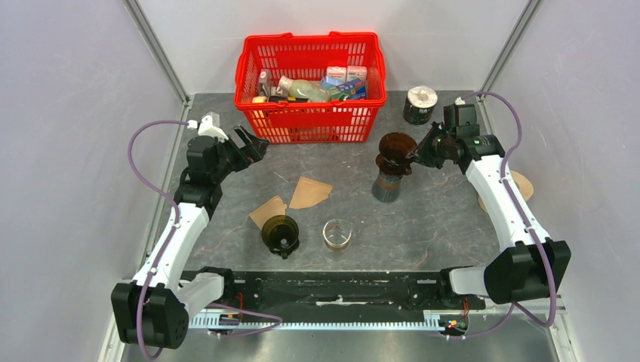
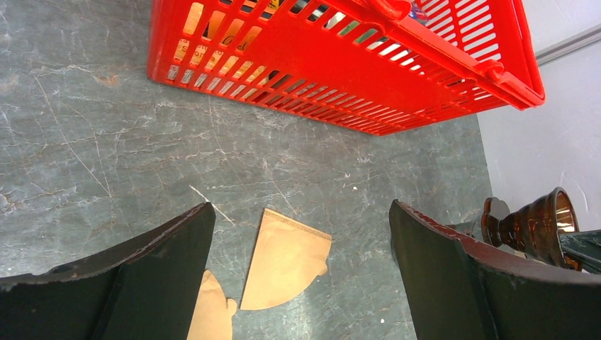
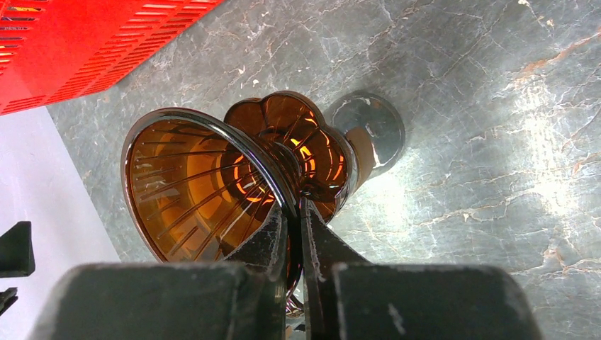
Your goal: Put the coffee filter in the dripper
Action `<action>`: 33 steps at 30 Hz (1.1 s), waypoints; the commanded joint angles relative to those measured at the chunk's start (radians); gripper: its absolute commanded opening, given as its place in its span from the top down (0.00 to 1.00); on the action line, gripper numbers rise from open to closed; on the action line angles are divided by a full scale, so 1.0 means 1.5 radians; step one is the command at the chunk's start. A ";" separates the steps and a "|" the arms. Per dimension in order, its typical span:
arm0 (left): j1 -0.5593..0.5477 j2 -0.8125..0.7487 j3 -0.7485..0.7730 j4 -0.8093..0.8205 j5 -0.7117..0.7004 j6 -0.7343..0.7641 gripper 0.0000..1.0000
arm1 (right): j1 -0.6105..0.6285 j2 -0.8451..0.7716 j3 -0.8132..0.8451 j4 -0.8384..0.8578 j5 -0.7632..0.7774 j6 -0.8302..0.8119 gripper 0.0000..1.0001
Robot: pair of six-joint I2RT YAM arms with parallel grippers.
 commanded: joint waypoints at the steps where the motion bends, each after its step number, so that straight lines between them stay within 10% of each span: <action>1: -0.002 0.004 0.007 0.012 -0.004 0.022 0.00 | 0.003 0.001 0.011 0.014 -0.007 -0.010 1.00; 33: -0.003 0.001 0.016 -0.017 -0.045 0.031 0.00 | 0.012 0.008 -0.020 -0.015 0.022 -0.037 0.93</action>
